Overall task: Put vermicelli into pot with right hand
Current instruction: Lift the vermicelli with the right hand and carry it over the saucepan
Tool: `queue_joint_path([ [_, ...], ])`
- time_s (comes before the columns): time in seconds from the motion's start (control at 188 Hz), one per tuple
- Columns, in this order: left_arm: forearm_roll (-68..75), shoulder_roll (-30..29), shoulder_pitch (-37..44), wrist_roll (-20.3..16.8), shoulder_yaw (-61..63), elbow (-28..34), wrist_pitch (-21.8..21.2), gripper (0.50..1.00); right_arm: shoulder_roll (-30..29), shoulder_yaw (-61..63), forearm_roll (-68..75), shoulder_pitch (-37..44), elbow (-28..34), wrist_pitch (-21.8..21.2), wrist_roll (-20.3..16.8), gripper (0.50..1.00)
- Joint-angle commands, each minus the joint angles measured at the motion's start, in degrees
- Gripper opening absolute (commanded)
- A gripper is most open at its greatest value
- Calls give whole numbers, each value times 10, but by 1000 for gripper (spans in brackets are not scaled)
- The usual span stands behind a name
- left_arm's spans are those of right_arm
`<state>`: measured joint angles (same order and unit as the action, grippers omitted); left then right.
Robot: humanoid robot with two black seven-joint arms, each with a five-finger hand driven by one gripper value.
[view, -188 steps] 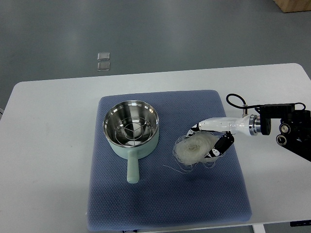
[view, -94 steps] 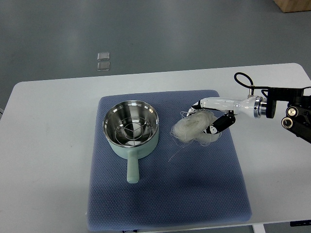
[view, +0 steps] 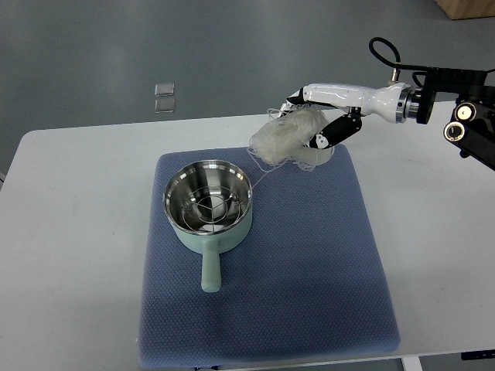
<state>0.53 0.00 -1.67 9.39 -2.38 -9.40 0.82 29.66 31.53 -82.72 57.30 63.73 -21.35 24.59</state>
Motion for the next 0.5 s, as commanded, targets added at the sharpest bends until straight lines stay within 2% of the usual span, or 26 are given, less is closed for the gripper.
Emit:
queue_joint_path([
  [0.0,0,0,0,0,0,0,1,1000,-53,-5,-1,27,-33,-3,-2,554],
  [0.202,0,0,0,0,0,0,0,1000,-155,-9,-9,36,-92,3,-2,558],
  [0.282,0,0,0,0,0,0,0,1000,-193,-12,-10,34,-109,6,-15,562],
  [0.495,0,0,0,0,0,0,0,1000,-237,-22,-11,25,-125,9,-24,568],
])
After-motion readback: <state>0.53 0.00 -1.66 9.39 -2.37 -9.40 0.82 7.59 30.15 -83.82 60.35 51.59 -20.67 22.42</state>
